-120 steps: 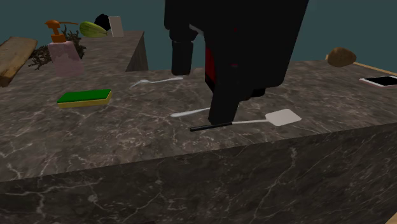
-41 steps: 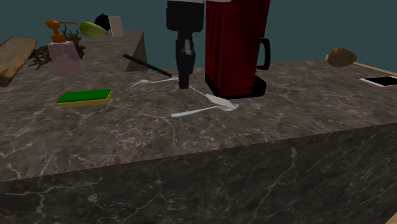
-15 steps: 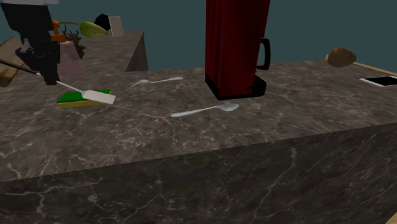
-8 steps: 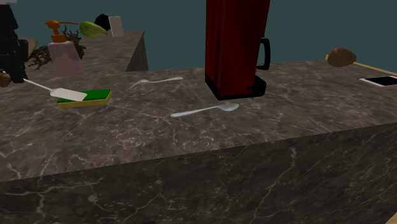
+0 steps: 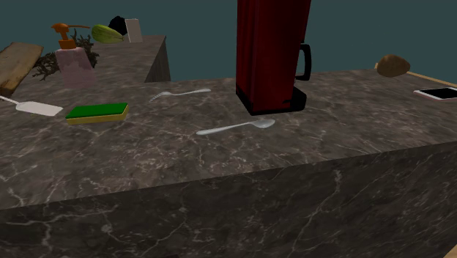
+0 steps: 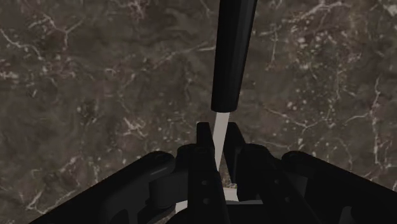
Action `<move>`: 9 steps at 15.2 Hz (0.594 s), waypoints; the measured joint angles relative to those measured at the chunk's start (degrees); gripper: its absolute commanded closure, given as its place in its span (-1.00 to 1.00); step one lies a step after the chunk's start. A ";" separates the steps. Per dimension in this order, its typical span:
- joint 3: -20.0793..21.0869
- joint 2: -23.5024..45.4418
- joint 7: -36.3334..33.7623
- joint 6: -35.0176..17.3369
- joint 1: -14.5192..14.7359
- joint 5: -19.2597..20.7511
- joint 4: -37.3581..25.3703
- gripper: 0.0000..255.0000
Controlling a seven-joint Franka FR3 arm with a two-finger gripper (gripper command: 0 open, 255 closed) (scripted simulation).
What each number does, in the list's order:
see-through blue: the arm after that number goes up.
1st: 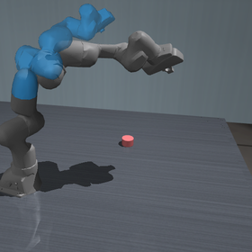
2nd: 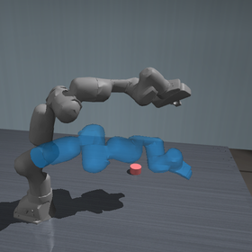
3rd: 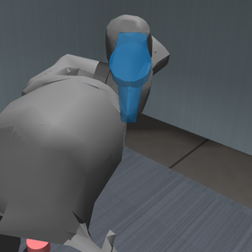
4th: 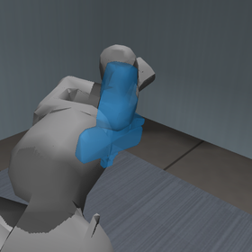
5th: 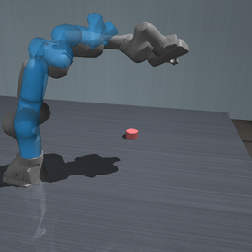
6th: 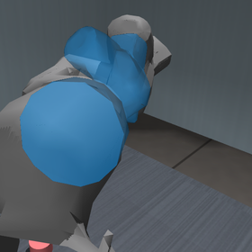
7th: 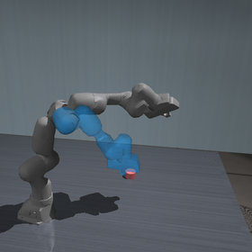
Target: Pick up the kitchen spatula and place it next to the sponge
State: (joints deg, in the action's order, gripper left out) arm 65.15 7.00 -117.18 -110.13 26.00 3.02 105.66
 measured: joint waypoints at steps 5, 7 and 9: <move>-1.69 8.79 -8.10 0.59 7.74 8.44 -4.98 1.00; -1.97 9.26 -8.55 -0.77 8.05 8.99 -3.83 1.00; -2.39 9.95 -8.92 -2.03 8.42 9.69 -2.95 1.00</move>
State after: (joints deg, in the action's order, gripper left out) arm 62.76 16.95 -126.10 -112.15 34.42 12.71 102.71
